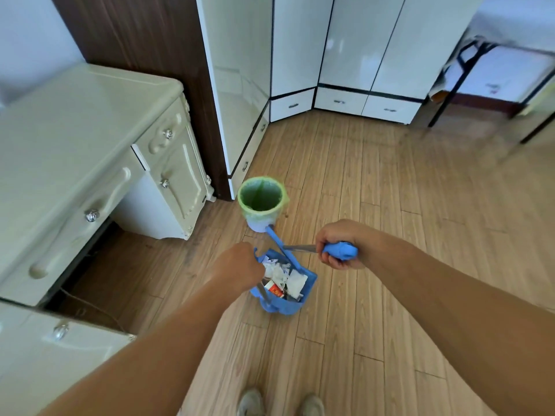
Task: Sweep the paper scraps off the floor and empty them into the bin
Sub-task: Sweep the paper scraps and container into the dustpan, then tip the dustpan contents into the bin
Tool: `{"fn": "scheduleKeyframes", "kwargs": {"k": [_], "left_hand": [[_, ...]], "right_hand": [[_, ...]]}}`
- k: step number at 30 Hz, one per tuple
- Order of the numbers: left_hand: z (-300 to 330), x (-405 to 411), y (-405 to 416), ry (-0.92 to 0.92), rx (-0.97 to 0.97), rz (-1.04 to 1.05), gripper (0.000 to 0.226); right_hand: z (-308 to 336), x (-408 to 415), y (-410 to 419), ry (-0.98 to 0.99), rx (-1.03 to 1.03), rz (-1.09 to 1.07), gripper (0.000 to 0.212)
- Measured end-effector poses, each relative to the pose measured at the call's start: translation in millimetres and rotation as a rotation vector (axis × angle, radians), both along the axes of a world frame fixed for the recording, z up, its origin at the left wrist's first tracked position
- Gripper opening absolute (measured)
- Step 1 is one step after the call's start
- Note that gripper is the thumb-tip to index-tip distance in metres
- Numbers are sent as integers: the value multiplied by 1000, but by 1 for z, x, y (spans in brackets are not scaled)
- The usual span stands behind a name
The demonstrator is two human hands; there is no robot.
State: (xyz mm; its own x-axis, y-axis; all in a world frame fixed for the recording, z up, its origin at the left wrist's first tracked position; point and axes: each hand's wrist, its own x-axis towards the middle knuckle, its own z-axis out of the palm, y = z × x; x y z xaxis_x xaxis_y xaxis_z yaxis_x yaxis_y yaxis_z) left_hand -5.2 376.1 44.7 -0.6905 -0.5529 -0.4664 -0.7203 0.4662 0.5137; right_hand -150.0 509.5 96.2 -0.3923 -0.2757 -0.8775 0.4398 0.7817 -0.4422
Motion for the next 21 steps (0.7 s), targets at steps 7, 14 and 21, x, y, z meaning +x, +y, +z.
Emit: {"fn": "scheduleKeyframes", "kwargs": {"k": [7,14,21], "left_hand": [[34,-16,15,20,-76,-54,19],[57,-21,22,115,-81,-51,26],[81,-31,17,182,-105,-35,30]], "right_hand": [[26,4,7,54,-149,-203,16],[53,5,31,66,-221,-342,15],[86,1,45,120,-276,-407,15]]}}
